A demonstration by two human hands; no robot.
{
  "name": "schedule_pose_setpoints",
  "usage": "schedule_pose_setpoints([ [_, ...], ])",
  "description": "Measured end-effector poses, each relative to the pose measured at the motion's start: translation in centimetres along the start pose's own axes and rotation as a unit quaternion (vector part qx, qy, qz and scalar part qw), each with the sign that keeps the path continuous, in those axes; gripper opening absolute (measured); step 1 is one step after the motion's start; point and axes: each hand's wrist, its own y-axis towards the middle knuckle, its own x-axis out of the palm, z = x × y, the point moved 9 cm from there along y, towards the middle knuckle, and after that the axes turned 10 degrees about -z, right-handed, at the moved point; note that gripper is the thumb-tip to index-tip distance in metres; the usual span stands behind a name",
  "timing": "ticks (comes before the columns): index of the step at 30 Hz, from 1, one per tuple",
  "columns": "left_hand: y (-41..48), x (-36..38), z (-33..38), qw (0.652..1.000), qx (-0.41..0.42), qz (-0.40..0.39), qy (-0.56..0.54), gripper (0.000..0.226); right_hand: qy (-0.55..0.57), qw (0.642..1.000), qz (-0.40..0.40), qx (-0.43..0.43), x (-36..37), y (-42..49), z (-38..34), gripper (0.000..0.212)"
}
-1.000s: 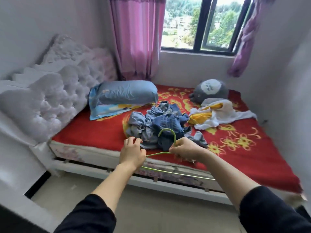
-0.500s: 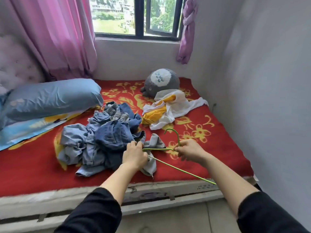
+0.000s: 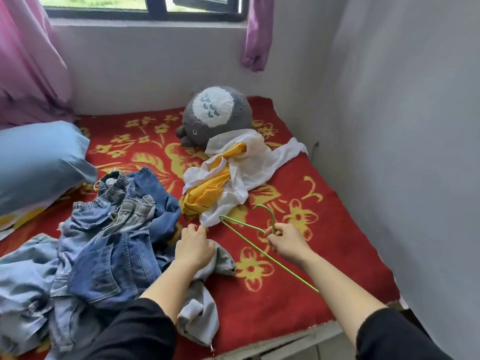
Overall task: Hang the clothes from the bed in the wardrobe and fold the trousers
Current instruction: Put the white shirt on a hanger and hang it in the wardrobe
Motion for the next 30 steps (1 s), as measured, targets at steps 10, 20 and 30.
schedule_pose_setpoints([
  [10,16.7,4.2,3.0,0.992,-0.087,-0.075,-0.044,0.044,-0.021,1.0,0.0,0.007,-6.5,18.4,2.5,0.015],
  [20,31.9,12.0,8.1,0.996,-0.014,-0.081,-0.026,0.056,-0.051,0.992,0.114,0.006,-9.4,32.1,9.1,0.007],
  [30,40.7,18.6,9.2,0.984,0.021,-0.171,0.052,0.062,-0.077,0.992,0.102,0.022,-7.8,38.1,15.6,0.007],
])
